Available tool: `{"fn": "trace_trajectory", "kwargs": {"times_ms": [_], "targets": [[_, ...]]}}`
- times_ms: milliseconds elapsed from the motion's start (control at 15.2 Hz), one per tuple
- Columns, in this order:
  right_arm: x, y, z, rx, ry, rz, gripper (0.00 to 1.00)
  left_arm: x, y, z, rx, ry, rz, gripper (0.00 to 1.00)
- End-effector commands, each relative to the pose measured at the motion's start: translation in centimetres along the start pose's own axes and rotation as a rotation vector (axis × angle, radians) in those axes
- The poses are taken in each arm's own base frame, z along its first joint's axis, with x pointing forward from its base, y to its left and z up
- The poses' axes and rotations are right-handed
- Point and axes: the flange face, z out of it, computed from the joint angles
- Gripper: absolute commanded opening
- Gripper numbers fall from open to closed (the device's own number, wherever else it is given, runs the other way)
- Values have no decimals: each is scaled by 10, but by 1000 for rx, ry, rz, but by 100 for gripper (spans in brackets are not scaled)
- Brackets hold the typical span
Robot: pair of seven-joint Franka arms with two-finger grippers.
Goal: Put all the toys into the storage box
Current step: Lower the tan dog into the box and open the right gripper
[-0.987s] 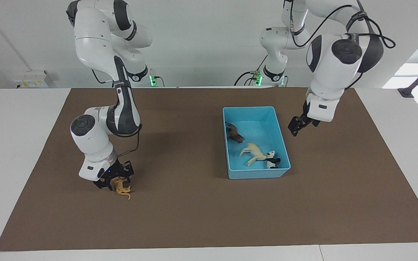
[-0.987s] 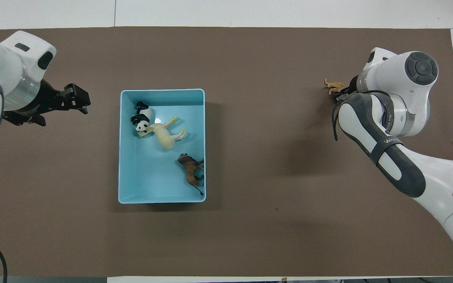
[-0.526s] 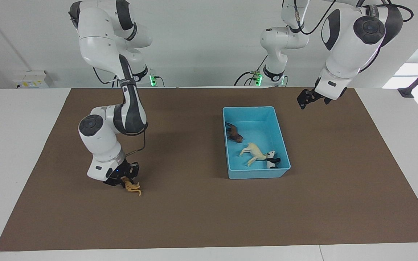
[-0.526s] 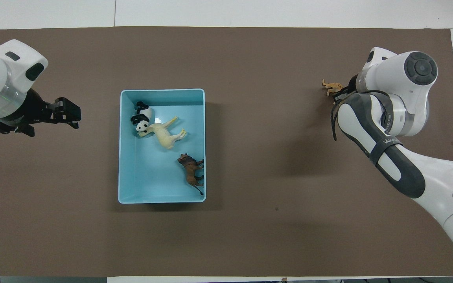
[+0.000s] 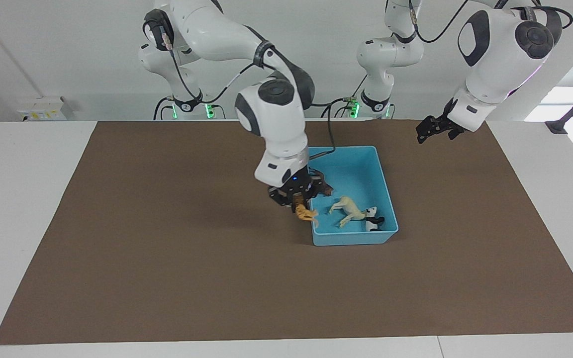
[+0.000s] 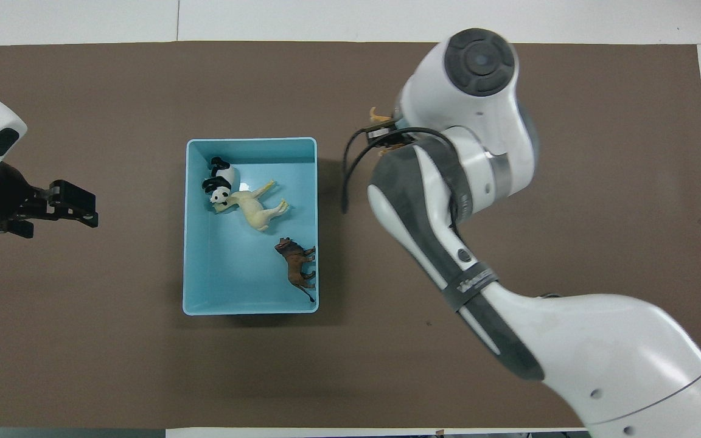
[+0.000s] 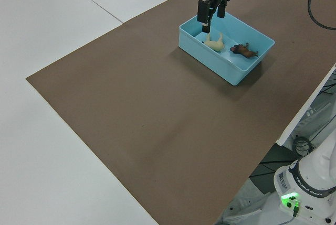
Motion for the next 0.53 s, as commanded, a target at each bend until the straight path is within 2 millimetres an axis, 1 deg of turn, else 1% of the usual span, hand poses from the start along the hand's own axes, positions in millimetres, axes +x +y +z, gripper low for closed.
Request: {"fn": "trace_trajectory", "kwargs": {"times_ms": [0,66,132,197,263,329,395,461], "targets": [[-25,-45,47,63,28,-23,0,7,11,5,-11,-6,70,100],[-40,-45,72,61,37,-31,0,6,13,4,-10,-15,73,100],[-58,-51,84,67,33,-32,7,5,12,1,-8,-18,70,100],[-68,-53,84,62,28,-16,91,0,11,1,-5,-24,72,100],[-69,-55,81,61,20,37,100,-1,11,0,-3,-30,73,100],[-69,-58,78,58,11,97,100,-2,11,2,-3,-30,73,100],[-74,-71,71,57,-3,131,100,-2,13,3,-2,-29,79,100],[-74,-74,67,44,-21,162,100,-4,14,4,-1,-30,83,100]]}}
